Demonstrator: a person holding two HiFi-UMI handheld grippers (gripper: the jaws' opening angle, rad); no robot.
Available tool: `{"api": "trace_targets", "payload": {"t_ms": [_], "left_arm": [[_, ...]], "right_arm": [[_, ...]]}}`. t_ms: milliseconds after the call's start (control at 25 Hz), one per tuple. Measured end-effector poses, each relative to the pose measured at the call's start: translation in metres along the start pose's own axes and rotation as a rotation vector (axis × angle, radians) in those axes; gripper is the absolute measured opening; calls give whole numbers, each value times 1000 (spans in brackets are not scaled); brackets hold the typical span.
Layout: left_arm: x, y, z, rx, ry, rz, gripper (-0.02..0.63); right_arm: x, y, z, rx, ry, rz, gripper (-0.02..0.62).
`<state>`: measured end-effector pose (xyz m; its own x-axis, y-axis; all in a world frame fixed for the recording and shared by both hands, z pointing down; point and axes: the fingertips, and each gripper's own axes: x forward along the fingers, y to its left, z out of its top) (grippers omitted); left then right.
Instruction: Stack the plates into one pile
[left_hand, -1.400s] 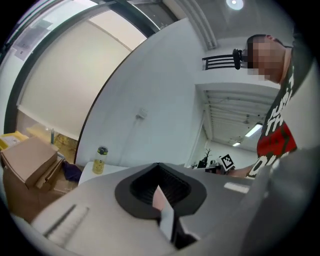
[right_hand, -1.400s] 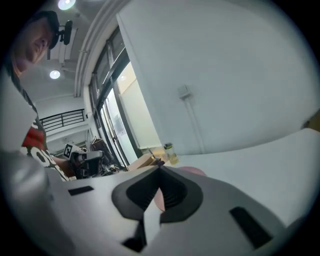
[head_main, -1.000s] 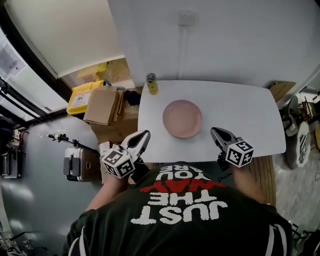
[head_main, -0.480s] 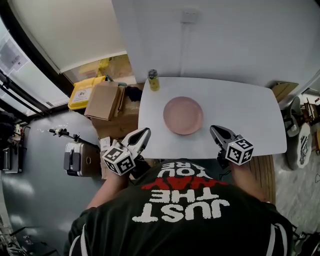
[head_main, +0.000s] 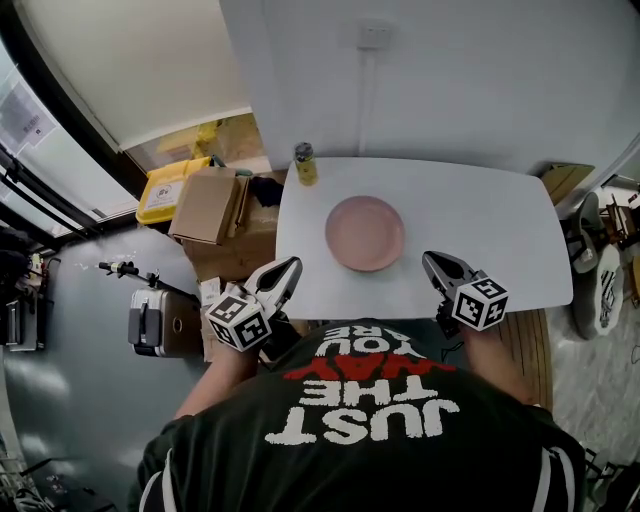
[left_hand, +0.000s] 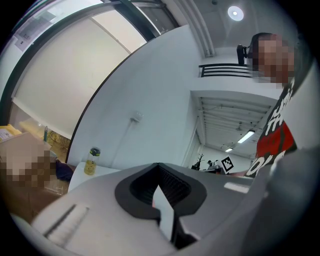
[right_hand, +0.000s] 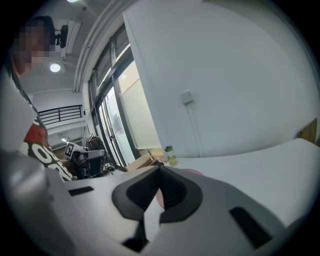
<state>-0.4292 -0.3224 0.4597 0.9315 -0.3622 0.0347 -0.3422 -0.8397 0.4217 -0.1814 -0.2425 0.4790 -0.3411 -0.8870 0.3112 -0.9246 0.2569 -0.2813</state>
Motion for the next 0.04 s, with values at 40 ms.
{"api": "trace_targets", "payload": {"t_ms": [40], "left_arm": [[-1, 0, 0, 0, 0, 1, 8]], "right_arm": [[0, 0, 0, -1, 1, -1, 5]]}}
